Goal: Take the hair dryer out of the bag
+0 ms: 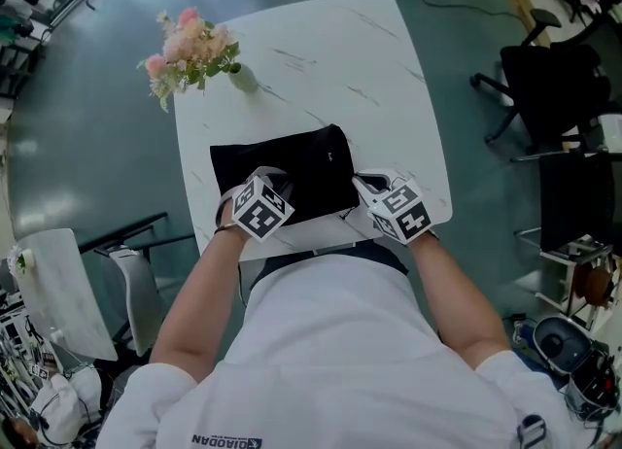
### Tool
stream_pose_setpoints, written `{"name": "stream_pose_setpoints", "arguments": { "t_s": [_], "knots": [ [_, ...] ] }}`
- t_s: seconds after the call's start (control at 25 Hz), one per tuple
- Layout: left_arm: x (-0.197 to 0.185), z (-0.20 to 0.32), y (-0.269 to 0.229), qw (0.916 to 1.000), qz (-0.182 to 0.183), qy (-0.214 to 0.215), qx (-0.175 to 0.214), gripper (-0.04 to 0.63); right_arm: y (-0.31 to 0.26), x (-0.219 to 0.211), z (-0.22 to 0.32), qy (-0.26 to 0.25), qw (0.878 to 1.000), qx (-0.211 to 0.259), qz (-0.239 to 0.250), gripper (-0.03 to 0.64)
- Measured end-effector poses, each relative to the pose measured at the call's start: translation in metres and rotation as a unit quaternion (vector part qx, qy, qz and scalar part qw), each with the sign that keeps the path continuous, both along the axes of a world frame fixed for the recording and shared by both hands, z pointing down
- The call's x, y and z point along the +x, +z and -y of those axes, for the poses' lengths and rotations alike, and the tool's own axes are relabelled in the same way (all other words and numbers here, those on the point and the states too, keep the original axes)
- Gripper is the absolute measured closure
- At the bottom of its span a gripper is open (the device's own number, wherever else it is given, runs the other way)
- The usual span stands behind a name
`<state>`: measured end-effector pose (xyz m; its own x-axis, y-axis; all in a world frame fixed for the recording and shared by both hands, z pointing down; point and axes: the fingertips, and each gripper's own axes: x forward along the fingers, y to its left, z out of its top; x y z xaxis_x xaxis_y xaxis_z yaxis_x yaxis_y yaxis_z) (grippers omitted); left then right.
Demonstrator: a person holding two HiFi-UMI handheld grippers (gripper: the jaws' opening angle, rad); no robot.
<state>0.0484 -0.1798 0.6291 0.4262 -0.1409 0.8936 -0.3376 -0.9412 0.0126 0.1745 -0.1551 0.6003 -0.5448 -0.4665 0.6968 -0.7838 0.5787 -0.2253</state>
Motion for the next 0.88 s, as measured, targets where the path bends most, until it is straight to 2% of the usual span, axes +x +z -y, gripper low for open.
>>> {"name": "stream_pose_setpoints", "arguments": {
  "t_s": [0.52, 0.88],
  "knots": [
    [-0.03, -0.013, -0.007, 0.9996, 0.004, -0.027, 0.011, 0.545, -0.004, -0.033, 0.014, -0.079, 0.996, 0.025, -0.037, 0.6],
    [-0.05, -0.016, -0.013, 0.9983, 0.0, -0.055, 0.02, 0.545, -0.007, -0.075, 0.023, -0.169, 0.981, 0.058, -0.072, 0.599]
  ]
}}
